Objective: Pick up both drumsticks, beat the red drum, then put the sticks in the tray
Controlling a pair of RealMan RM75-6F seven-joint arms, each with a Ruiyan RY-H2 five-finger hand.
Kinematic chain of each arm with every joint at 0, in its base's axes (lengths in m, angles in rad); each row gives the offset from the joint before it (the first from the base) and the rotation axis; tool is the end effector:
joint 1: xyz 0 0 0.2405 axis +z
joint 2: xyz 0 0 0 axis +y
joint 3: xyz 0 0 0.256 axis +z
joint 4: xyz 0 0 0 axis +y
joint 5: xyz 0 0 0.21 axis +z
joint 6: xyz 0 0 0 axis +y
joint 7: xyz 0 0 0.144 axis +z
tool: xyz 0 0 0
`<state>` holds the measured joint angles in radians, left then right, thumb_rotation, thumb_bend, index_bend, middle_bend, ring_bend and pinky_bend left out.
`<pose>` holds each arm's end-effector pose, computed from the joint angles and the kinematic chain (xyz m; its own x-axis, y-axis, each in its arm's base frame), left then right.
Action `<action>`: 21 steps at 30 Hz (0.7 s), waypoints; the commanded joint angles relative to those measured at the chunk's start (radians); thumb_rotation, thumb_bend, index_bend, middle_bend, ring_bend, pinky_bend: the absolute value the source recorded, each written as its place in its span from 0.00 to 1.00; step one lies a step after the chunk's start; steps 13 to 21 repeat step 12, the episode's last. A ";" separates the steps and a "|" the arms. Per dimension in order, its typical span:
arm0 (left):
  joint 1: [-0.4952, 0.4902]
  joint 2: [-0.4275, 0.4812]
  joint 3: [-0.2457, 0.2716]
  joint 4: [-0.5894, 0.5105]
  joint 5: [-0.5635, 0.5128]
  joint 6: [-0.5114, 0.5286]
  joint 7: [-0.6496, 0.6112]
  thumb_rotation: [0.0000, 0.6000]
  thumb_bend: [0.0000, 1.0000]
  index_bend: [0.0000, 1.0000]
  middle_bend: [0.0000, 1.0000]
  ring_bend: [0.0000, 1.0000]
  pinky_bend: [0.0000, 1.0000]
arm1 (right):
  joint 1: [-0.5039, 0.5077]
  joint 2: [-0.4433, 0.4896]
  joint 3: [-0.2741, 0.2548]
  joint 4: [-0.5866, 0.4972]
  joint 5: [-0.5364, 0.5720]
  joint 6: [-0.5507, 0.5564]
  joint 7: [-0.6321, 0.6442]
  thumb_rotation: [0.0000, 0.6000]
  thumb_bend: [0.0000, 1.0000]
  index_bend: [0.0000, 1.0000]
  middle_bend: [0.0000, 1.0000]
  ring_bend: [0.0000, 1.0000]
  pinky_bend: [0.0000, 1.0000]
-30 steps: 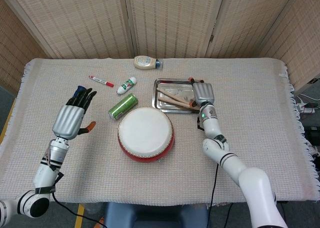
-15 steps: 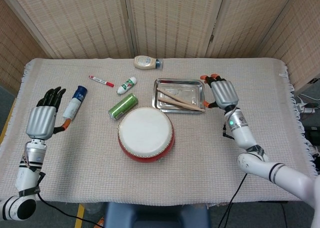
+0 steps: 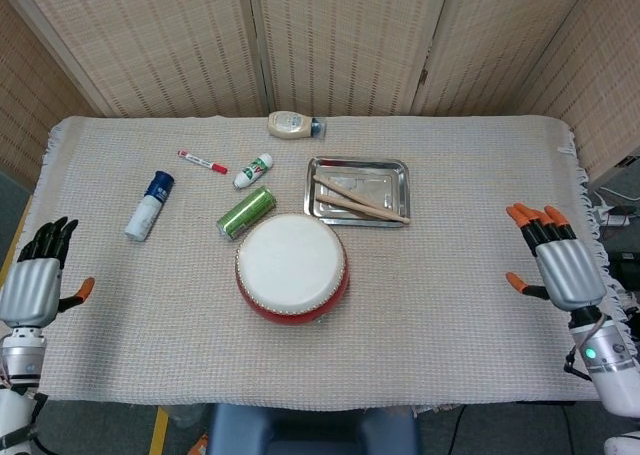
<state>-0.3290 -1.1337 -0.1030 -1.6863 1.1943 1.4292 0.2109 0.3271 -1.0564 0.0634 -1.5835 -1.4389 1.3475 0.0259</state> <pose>-0.2791 0.2601 0.1604 0.4587 -0.0471 0.8874 0.8881 0.0566 -0.4561 -0.2826 -0.2588 0.1714 0.4534 -0.0087 0.8913 -0.8809 -0.1569 0.4466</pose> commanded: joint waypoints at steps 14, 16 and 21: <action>0.150 -0.054 0.099 -0.039 0.180 0.175 0.058 1.00 0.32 0.00 0.00 0.00 0.13 | -0.228 -0.035 -0.091 0.027 -0.111 0.251 0.078 1.00 0.15 0.00 0.04 0.00 0.03; 0.150 -0.054 0.099 -0.039 0.180 0.175 0.058 1.00 0.32 0.00 0.00 0.00 0.13 | -0.228 -0.035 -0.091 0.027 -0.111 0.251 0.078 1.00 0.15 0.00 0.04 0.00 0.03; 0.150 -0.054 0.099 -0.039 0.180 0.175 0.058 1.00 0.32 0.00 0.00 0.00 0.13 | -0.228 -0.035 -0.091 0.027 -0.111 0.251 0.078 1.00 0.15 0.00 0.04 0.00 0.03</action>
